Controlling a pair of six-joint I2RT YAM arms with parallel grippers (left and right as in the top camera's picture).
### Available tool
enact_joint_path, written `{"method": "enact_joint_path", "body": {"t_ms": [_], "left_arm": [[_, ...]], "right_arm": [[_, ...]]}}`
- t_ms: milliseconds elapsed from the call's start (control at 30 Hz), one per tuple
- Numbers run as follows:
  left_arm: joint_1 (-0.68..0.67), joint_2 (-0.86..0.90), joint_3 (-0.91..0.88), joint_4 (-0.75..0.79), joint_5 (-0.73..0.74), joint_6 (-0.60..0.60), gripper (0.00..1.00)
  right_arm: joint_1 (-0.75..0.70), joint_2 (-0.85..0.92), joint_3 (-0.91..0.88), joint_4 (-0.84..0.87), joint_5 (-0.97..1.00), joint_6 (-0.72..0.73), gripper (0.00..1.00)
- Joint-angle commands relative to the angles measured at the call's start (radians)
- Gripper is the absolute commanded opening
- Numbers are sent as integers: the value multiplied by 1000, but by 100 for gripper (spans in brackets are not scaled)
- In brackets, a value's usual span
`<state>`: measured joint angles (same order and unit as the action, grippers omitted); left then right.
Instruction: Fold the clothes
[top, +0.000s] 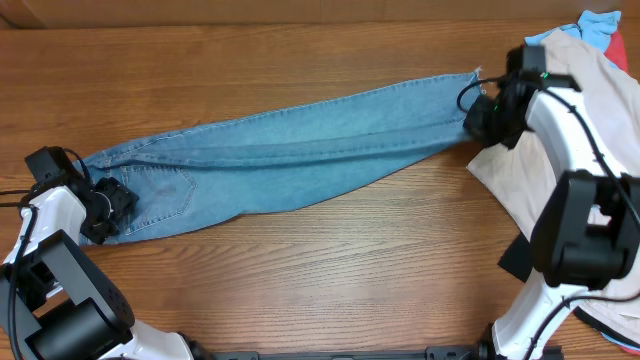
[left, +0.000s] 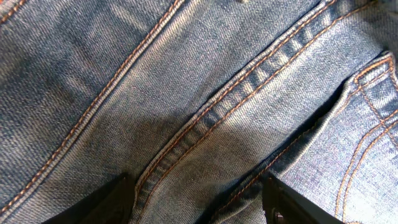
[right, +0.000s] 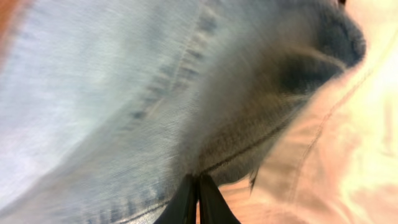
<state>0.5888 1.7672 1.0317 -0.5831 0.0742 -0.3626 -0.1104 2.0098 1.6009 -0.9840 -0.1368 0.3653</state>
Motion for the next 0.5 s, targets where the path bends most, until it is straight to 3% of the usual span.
{"method": "enact_joint_path", "body": {"t_ms": [0,133,400,467], "left_arm": [[6,11,-40,-21,-29,0,70],[6,11,-40,-21,-29,0,70],[6,11,-40,-28,-29,0,69],[6,11,-40,-30,-26,0,69]], "right_arm": [[5,-68,108,-61,31,-31,4],[5,-68,116,-43,26,-32,4],[16,-57,116,227,24,-24,4],[29,-20,115,306,22,-25,25]]}}
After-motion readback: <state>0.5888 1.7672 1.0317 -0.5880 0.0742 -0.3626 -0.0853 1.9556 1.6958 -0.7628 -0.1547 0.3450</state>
